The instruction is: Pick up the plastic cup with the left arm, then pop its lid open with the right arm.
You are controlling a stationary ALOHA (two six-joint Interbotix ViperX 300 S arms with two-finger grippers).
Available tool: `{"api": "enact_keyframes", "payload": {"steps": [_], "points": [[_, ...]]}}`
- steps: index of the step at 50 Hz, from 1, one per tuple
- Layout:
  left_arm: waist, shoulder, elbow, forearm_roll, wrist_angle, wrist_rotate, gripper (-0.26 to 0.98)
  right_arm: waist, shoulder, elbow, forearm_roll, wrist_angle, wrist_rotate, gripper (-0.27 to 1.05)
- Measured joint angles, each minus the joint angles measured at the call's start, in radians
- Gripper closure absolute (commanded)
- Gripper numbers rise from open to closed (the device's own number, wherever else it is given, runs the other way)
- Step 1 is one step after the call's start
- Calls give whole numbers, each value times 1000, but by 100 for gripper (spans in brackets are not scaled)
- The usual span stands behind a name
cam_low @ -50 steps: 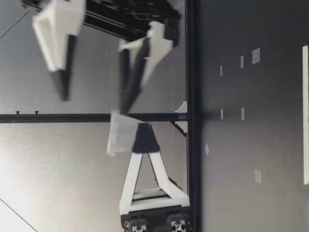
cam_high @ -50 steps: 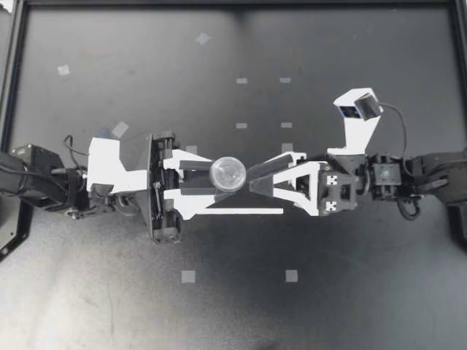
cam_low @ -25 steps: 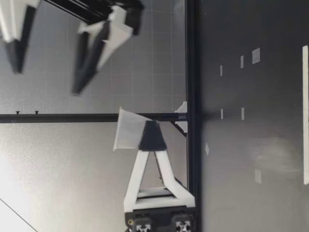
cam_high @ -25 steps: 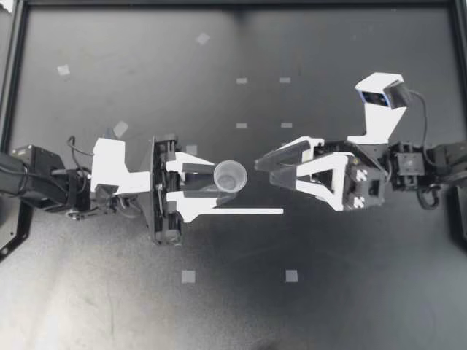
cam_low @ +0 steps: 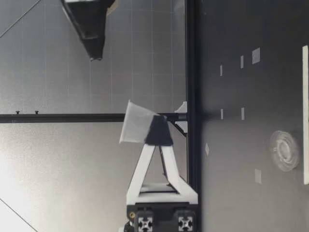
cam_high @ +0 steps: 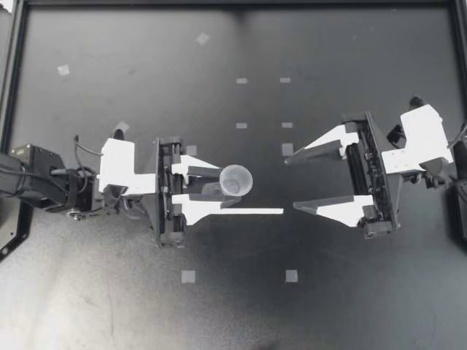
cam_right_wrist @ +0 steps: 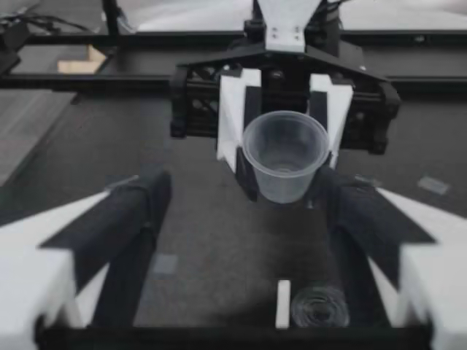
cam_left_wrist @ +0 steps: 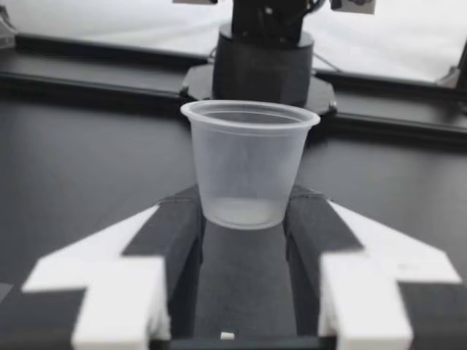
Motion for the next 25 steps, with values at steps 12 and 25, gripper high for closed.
{"api": "enact_keyframes", "payload": {"steps": [12, 25], "points": [[0, 0, -2, -2, 9, 0, 64, 0, -5, 6, 2, -3, 0, -1], [0, 0, -2, 0, 9, 0, 64, 0, -6, 9, 3, -2, 2, -1]]}}
